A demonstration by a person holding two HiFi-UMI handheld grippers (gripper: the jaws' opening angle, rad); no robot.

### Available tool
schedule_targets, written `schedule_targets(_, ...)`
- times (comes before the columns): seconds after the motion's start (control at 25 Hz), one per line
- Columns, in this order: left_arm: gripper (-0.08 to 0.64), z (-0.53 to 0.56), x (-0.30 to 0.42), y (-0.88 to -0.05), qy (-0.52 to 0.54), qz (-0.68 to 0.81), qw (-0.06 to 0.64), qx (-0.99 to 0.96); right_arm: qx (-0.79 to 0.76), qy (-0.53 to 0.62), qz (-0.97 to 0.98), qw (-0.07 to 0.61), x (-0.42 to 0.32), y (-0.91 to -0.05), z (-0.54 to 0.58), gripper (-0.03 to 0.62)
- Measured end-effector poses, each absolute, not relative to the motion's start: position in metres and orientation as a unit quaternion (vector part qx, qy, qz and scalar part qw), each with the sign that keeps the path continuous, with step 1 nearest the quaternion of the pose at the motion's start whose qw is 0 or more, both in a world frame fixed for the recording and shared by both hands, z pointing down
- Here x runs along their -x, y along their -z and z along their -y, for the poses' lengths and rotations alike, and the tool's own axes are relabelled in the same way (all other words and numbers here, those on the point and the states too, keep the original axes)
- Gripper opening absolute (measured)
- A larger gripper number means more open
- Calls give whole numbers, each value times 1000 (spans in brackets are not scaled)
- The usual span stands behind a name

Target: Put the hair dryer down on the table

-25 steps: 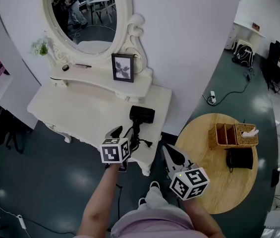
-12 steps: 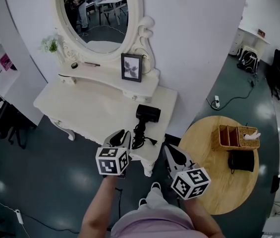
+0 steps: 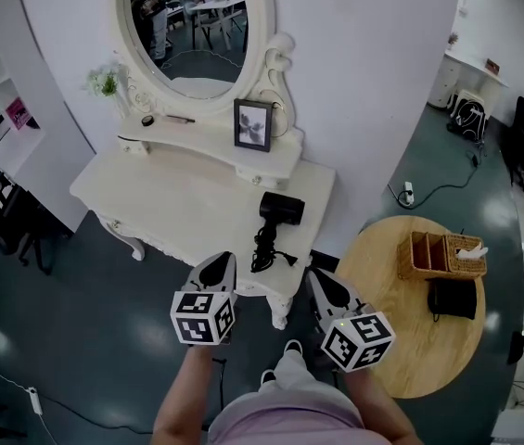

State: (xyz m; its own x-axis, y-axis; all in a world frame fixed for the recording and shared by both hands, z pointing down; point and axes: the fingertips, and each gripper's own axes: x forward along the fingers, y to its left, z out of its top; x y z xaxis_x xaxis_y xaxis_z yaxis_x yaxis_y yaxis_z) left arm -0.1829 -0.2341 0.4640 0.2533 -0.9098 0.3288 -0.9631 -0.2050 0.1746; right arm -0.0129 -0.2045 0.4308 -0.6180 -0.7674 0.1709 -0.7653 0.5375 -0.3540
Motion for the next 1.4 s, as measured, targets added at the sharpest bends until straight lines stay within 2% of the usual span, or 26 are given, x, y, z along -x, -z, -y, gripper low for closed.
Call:
schedule_targets(0.48,0,196,196,-450,-44,622,160,-765,425,192,-885,-1,18,-429,191,2)
schedule_targets(1.4,0,182,199,-451,-46,626,157,-763,440,179,-880,-14,12,-432,193,2)
